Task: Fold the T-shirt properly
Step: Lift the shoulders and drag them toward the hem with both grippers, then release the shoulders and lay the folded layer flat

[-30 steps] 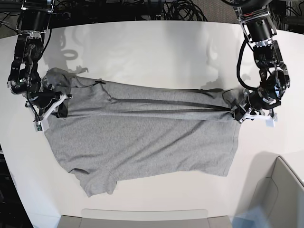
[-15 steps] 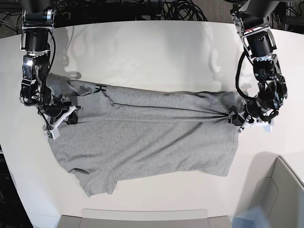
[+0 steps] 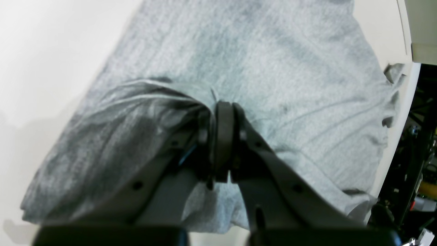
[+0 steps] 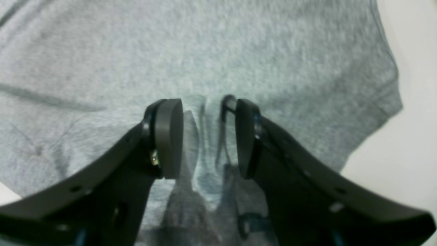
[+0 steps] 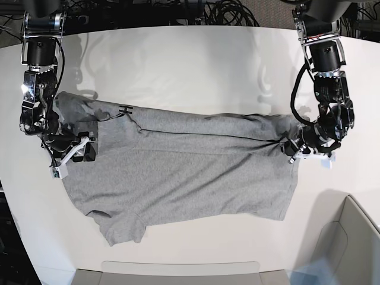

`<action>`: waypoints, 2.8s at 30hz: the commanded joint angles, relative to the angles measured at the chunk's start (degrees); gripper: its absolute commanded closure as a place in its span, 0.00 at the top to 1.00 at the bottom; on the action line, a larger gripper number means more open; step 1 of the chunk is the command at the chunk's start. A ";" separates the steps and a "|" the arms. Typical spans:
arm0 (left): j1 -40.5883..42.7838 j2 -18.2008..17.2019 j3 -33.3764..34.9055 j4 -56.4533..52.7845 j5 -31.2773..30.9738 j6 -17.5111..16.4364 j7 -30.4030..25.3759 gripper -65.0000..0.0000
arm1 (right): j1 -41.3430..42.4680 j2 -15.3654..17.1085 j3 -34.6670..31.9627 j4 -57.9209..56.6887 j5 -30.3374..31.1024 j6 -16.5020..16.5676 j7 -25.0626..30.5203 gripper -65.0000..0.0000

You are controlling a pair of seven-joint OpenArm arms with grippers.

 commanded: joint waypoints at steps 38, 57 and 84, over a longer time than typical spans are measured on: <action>11.38 0.16 4.31 14.92 -0.81 13.49 -1.05 0.10 | -9.90 1.88 0.95 5.93 0.71 0.15 -1.75 0.39; 24.30 -6.70 4.05 31.10 -1.16 14.01 -4.83 0.10 | -9.29 5.57 8.77 11.99 0.97 0.15 -1.66 0.39; 9.79 1.74 4.75 21.78 -0.90 13.49 -10.72 0.10 | -8.94 2.05 -7.31 5.05 0.71 0.15 -1.75 0.25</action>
